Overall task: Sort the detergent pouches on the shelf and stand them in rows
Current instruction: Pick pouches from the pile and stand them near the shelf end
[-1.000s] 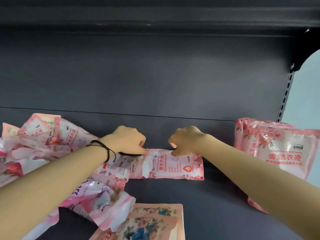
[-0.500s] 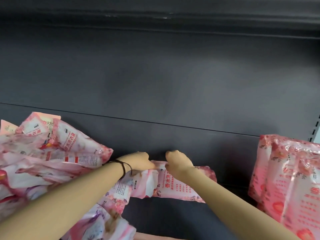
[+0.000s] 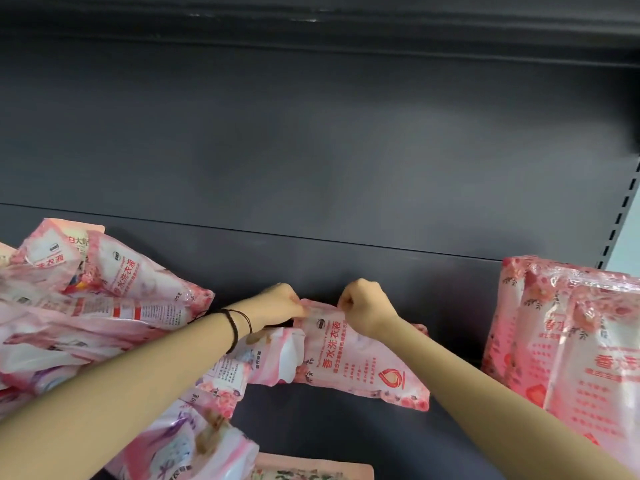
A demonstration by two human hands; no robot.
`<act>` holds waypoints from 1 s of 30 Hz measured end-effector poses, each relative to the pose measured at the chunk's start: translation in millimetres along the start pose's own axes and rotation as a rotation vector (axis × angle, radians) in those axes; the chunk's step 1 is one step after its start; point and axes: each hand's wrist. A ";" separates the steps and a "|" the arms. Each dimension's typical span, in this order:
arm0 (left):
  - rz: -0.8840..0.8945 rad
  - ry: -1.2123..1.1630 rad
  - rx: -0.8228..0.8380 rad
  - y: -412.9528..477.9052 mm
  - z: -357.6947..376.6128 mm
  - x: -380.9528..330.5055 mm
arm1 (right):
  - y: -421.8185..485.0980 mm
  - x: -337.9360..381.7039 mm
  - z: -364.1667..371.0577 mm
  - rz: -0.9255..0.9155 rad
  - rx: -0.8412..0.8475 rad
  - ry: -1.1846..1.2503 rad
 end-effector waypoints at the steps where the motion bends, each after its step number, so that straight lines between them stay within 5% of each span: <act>1: 0.025 -0.072 -0.034 -1.5 1.6 -2.2 | -0.8 -3.7 -8.0 -0.005 -0.036 0.017; 5: -0.016 -0.222 -0.013 -3.9 13.4 -18.0 | -7.4 -11.0 -35.6 -0.057 -0.151 0.065; 11: -0.046 0.375 -0.104 4.0 18.4 -19.5 | -20.0 -15.4 -23.2 0.033 -0.006 -0.150; 16: -0.068 0.158 -0.055 11.3 25.8 -8.3 | -20.6 -33.2 -6.0 0.082 0.174 -0.172; 23: 0.025 -0.169 -0.202 6.6 21.3 -16.3 | -15.5 -37.8 -11.9 0.114 0.168 -0.115; 30: 0.249 -0.414 -0.244 3.5 13.0 -46.8 | -8.3 -36.2 -27.4 0.113 0.068 0.223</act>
Point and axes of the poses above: each hand's wrist, its own y-axis towards the middle knuckle, its own z-axis out of the palm, x = y × z, and after that the axes turned 3 degrees about -y, right-handed
